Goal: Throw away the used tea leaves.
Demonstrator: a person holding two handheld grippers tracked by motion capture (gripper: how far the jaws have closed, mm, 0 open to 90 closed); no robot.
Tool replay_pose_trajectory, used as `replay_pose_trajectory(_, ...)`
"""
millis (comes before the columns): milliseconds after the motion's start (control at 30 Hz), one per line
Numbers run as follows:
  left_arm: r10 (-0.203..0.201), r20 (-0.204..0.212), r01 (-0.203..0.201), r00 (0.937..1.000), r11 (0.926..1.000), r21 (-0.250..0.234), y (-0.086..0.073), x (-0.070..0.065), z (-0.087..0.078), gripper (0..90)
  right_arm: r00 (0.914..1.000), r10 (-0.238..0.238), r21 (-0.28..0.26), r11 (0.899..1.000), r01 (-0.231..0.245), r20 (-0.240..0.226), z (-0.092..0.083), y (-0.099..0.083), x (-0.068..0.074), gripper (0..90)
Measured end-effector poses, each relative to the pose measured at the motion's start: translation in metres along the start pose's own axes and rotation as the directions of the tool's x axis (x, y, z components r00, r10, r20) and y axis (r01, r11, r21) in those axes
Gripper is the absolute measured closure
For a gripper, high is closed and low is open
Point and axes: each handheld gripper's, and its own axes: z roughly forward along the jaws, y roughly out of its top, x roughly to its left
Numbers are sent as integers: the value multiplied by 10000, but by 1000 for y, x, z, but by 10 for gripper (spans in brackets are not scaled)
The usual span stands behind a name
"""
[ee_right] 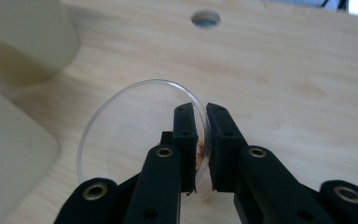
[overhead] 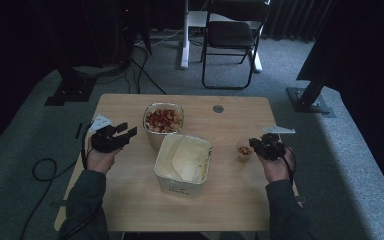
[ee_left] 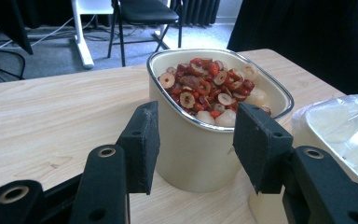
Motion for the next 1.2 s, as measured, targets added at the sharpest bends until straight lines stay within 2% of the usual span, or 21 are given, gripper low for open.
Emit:
replay_pose_trajectory(33,49,-16,-50,10000,10000,-19,0,-1,1,494,9999,-51,-143,9999,49,-111,2,12,6,833)
replay_pose_trajectory(67,49,-16,-50,10000,10000,-19,0,-1,1,486,9999,-51,-143,9999,49,-111,2,12,6,833)
replay_pose_trajectory(100,76,-22,-76,10000,10000,-5,1,-1,3,480,9995,-28,-298,9996,18,-328,3,25,12,832)
replay_pose_trajectory(233,82,-54,-82,10000,10000,17,2,-2,5,457,9978,-94,-593,9982,54,-662,3,53,24,832)
replay_pose_trajectory(267,101,-77,-101,9999,9999,28,2,-2,5,457,9978,-94,-593,9982,54,-662,3,53,24,832)
replay_pose_trajectory(300,169,-164,-169,9997,9999,30,2,-3,7,446,9968,-113,-711,9975,57,-787,3,67,28,832)
replay_pose_trajectory(333,169,-164,-169,9997,9999,30,2,-3,7,437,9968,-113,-711,9975,57,-787,3,67,28,832)
replay_pose_trajectory(367,224,-242,-224,9995,9997,-5,2,-4,8,431,9959,-127,-835,9965,51,-900,4,80,32,832)
replay_pose_trajectory(400,224,-242,-224,9995,9997,-5,2,-4,8,423,9959,-127,-835,9965,51,-900,4,80,32,832)
replay_pose_trajectory(433,283,-267,-285,9992,9996,-77,3,-5,10,409,9938,-81,-936,9956,-23,-1110,5,93,35,833)
replay_pose_trajectory(533,259,-212,-261,9994,9996,-96,3,-6,14,400,9893,7,-1089,9939,-168,-1460,8,110,42,833)
replay_pose_trajectory(667,399,-352,-402,9986,9992,-83,3,-7,18,384,9860,-270,-1270,9919,59,-1647,11,133,57,833)
replay_pose_trajectory(700,399,-352,-402,9986,9992,-83,3,-7,18,381,9860,-270,-1270,9919,59,-1647,11,133,57,833)
replay_pose_trajectory(733,603,-581,-607,9965,9981,-50,3,-9,20,379,9848,-510,-1308,9910,293,-1660,12,146,67,833)
replay_pose_trajectory(767,603,-581,-607,9965,9981,-50,3,-9,20,378,9837,-554,-1282,9912,335,-1713,13,152,71,833)
replay_pose_trajectory(900,1049,-697,-1054,9920,9944,-30,6,-15,24,367,9778,-814,-1292,9900,569,-1929,16,168,87,833)
replay_pose_trajectory(933,1159,-627,-1168,9913,9931,-106,8,-18,27,357,9733,-961,-1276,9893,703,-2086,18,177,100,833)
replay_pose_trajectory(1067,1339,-279,-1350,9906,9900,-414,11,-22,34,356,9602,-1076,-1290,9887,762,-2577,25,192,128,833)
replay_pose_trajectory(1133,1424,-225,-1434,9895,9886,-466,12,-24,36,354,9538,-1283,-1214,9877,983,-2715,31,198,143,833)
replay_pose_trajectory(1167,1516,-153,-1522,9883,9870,-519,14,-25,37,354,9538,-1283,-1214,9877,983,-2715,31,198,143,833)
replay_pose_trajectory(1200,1557,-87,-1559,9878,9860,-590,15,-28,39,353,9500,-1333,-1176,9876,1036,-2824,34,200,150,833)
